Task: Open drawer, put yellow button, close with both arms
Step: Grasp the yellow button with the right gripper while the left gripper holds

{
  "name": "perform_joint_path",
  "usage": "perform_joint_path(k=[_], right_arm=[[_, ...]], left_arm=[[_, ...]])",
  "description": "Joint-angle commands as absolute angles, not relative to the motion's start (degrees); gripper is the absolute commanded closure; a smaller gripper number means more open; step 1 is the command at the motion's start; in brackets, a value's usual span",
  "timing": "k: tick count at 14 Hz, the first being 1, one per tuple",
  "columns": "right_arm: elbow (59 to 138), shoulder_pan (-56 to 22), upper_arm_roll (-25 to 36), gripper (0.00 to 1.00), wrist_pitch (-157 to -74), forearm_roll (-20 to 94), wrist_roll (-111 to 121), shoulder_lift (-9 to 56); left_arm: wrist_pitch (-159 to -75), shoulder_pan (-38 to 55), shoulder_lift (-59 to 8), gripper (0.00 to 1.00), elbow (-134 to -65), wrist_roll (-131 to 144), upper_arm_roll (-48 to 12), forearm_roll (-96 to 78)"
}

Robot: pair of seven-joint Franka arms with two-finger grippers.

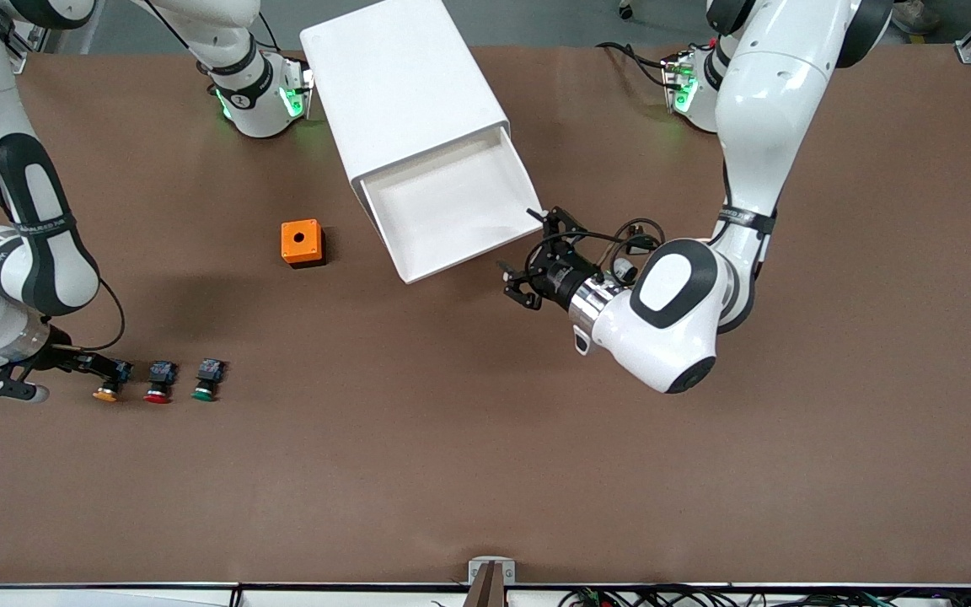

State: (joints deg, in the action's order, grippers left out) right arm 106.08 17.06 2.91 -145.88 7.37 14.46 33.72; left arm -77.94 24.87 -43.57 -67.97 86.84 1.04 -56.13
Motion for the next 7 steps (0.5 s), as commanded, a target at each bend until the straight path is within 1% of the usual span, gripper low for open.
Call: perform_joint_path(k=[1, 4, 7], right_arm=[[105.0, 17.5, 2.2, 0.0, -145.7, 10.5, 17.6, 34.6], [104.9, 17.0, 2.3, 0.0, -145.8, 10.2, 17.7, 35.6], [104.9, 17.0, 2.4, 0.0, -146.2, 9.8, 17.2, 36.7]], left_arm=[[-82.3, 25.0, -39.3, 0.0, -68.8, 78.5, 1.8, -49.9], [-88.0, 25.5, -36.0, 0.0, -69.0, 71.8, 1.2, -41.9], [-91.5, 25.5, -35.1, 0.0, -69.0, 67.6, 1.1, -37.4]])
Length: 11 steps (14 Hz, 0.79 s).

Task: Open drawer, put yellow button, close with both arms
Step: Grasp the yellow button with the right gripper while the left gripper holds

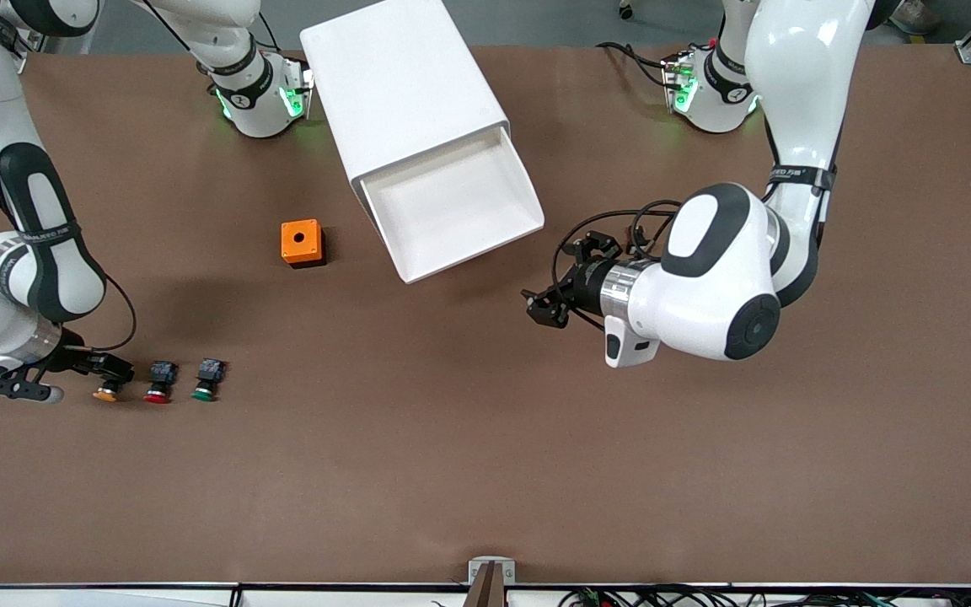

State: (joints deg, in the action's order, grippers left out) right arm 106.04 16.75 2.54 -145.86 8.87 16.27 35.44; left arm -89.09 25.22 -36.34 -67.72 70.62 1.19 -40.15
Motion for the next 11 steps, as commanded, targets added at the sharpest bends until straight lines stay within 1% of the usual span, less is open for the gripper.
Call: perform_joint_path(k=[1, 4, 7, 9, 10, 11], right_arm=[[104.9, 16.9, 2.5, 0.0, -146.2, 9.8, 17.1, 37.1], [104.9, 17.0, 2.8, 0.0, -146.2, 9.7, 17.1, 37.3], [104.9, 17.4, 2.7, 0.0, -146.2, 9.6, 17.4, 37.5], [105.0, 17.5, 2.8, 0.0, -146.2, 9.5, 17.5, 37.8], [105.0, 17.5, 2.8, 0.08, -146.2, 9.4, 17.5, 37.9], [105.1, 17.5, 2.8, 0.21, -146.1, 9.2, 17.5, 37.9]], left_arm=[[-92.5, 25.5, -35.0, 0.0, -69.0, 66.4, 1.1, -35.5], [-93.9, 25.8, -35.1, 0.0, -69.3, 62.8, 1.1, -30.5], [-97.8, 27.2, -35.2, 0.0, -69.4, 60.6, 1.1, -24.3], [-98.9, 27.3, -35.3, 0.0, -69.5, 59.6, 1.1, -23.1], [-99.5, 27.4, -35.4, 0.0, -69.6, 58.7, 1.1, -22.9], [-99.8, 28.0, -35.4, 0.0, -69.8, 57.7, 1.1, -22.2]])
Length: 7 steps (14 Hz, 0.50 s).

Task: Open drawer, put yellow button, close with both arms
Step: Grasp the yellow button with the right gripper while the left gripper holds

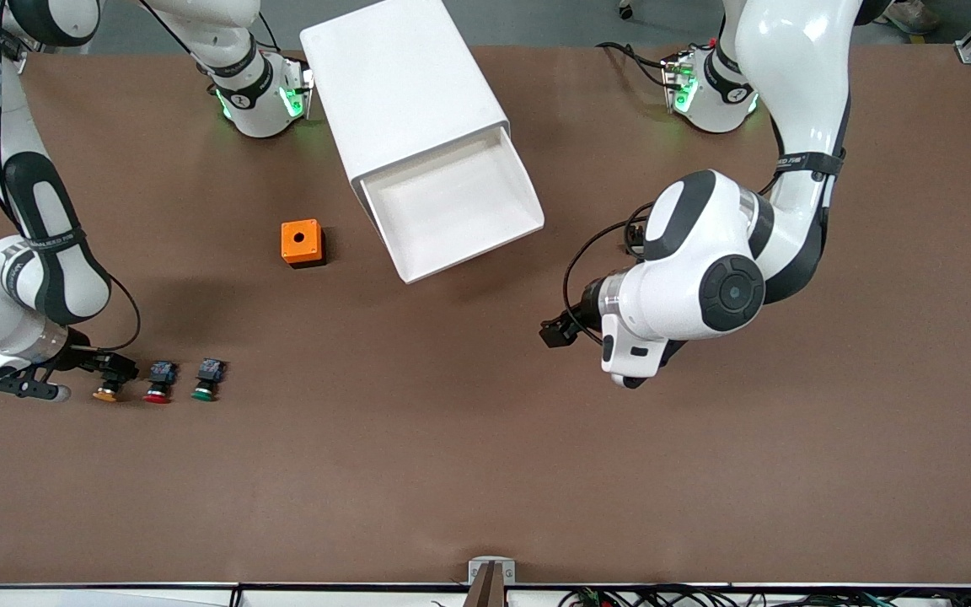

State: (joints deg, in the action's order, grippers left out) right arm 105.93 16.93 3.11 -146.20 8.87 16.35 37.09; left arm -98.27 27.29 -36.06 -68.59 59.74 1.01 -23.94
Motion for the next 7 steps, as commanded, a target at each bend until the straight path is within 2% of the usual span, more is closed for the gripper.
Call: perform_joint_path(k=[1, 2, 5, 7], right_arm=[[105.1, 17.5, 2.8, 0.35, -146.1, 9.1, 17.5, 37.9], [105.1, 17.5, 2.8, 0.49, -146.1, 9.1, 17.5, 37.9], [104.9, 17.4, 2.8, 1.0, -145.5, 9.1, 17.4, 37.7], [104.7, 17.0, 2.8, 1.0, -145.2, 9.1, 17.0, 37.2]], left_arm=[[-100.0, 28.6, -35.6, 0.0, -69.8, 57.2, 1.1, -20.8], [-101.4, 28.7, -35.6, 0.0, -69.8, 57.2, 1.1, -19.8], [-103.9, 30.0, -35.8, 0.0, -69.8, 57.0, 1.1, -13.8], [-104.1, 30.7, -35.8, 0.0, -69.8, 57.1, 1.1, -11.3]])
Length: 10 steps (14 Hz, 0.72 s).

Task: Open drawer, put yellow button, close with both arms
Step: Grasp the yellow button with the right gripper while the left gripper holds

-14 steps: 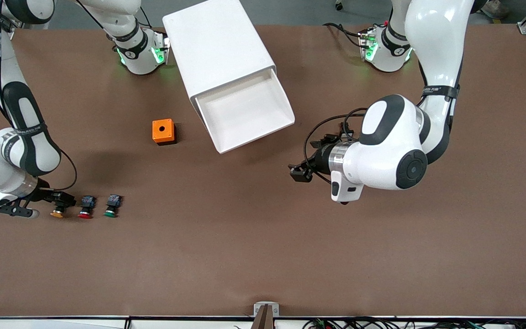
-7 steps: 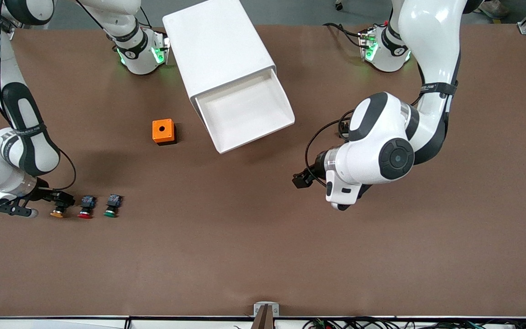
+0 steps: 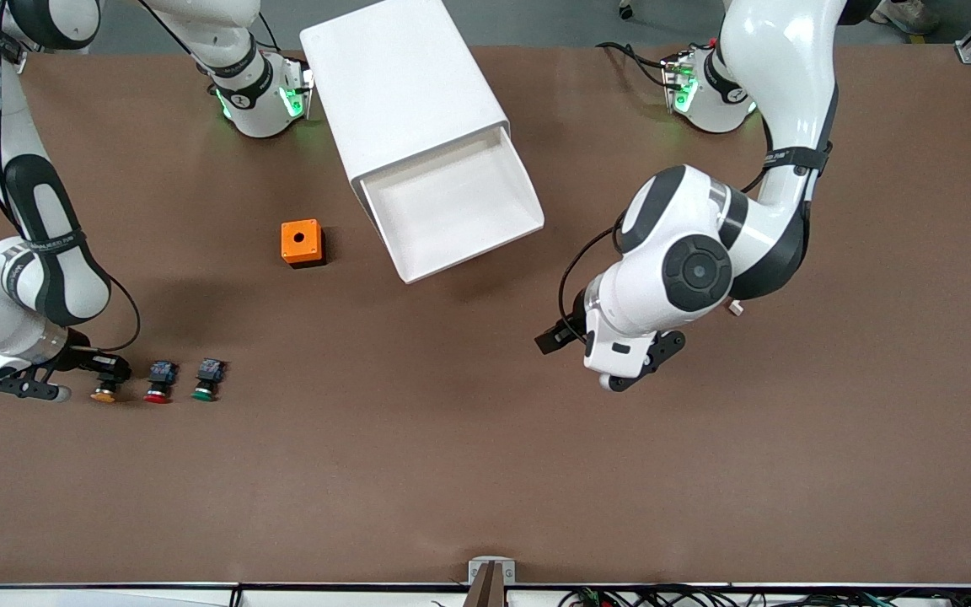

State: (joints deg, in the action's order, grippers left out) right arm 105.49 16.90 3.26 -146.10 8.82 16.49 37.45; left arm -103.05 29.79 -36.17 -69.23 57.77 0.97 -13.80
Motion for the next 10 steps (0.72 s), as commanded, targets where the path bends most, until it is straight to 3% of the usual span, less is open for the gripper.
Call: perform_joint_path(k=[1, 10], right_arm=[[104.7, 17.0, 2.8, 1.0, -144.5, 9.1, 16.7, 36.8], [101.5, 12.8, 2.6, 1.0, -118.5, 4.1, -3.9, 22.4]], left_arm=[[-104.1, 30.6, -35.5, 0.0, -69.8, 57.1, 1.1, -11.4], [-104.3, 29.8, -35.2, 0.0, -69.7, 56.8, 1.7, -11.1]])
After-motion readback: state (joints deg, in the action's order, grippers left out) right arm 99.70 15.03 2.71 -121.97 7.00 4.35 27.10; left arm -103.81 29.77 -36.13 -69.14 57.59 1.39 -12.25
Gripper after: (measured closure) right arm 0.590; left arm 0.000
